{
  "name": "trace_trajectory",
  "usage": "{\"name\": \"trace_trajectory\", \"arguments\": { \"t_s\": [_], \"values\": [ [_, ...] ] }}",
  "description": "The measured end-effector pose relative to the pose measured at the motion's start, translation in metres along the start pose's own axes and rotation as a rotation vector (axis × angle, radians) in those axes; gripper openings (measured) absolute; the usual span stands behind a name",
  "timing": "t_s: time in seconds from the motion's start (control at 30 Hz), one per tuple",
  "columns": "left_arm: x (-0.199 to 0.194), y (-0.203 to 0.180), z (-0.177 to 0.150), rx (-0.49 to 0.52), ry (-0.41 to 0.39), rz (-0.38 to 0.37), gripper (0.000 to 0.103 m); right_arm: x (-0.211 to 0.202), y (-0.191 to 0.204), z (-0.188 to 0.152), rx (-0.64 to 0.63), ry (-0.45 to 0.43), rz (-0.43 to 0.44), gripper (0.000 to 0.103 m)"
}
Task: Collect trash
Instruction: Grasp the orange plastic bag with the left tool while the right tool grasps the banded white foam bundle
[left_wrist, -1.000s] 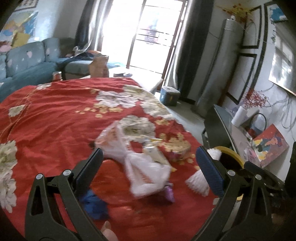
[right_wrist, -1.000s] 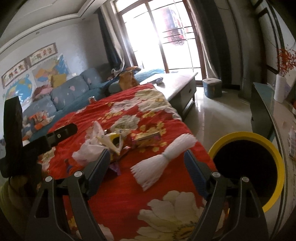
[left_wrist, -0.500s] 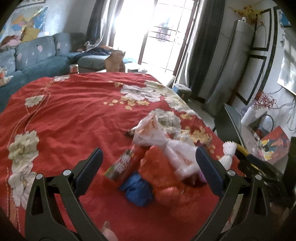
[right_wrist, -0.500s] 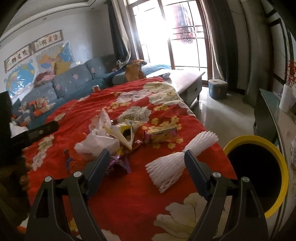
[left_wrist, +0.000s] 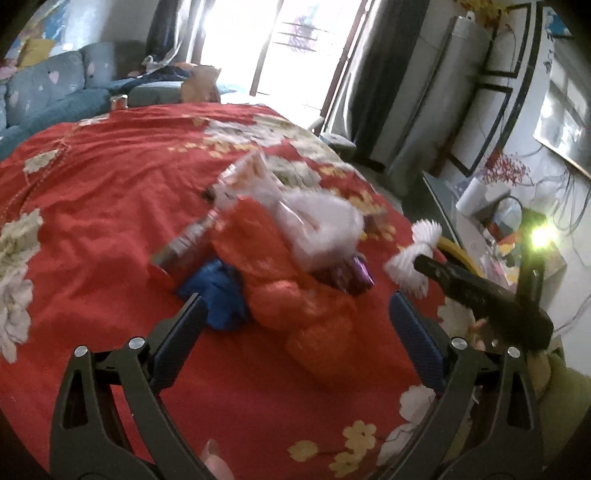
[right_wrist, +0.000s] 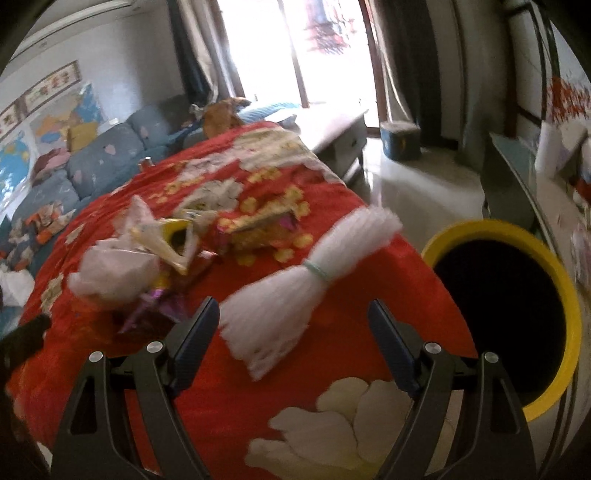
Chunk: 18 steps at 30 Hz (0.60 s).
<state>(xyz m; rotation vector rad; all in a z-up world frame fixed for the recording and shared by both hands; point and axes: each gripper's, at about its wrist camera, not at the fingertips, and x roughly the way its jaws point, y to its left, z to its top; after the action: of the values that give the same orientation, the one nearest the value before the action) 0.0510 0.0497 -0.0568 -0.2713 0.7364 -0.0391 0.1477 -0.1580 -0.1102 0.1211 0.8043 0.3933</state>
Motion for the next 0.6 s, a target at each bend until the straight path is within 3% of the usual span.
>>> {"name": "trace_trajectory", "arguments": {
  "t_s": [0.17, 0.4, 0.47, 0.6],
  "values": [
    [0.013, -0.009, -0.013, -0.002, 0.055, 0.001, 0.074, 0.006, -0.007, -0.003, 0.02, 0.008, 0.037, 0.068],
    [0.02, -0.015, -0.024, 0.006, 0.089, 0.013, 0.037, 0.006, -0.007, -0.007, 0.002, 0.041, 0.131, 0.029],
    [0.02, -0.014, -0.024, 0.005, 0.092, 0.016, 0.025, 0.002, -0.007, -0.007, 0.0, 0.038, 0.139, 0.024],
    [0.016, -0.011, -0.022, 0.001, 0.081, 0.013, 0.014, -0.01, -0.006, -0.009, -0.01, 0.022, 0.147, 0.019]
  ]
}}
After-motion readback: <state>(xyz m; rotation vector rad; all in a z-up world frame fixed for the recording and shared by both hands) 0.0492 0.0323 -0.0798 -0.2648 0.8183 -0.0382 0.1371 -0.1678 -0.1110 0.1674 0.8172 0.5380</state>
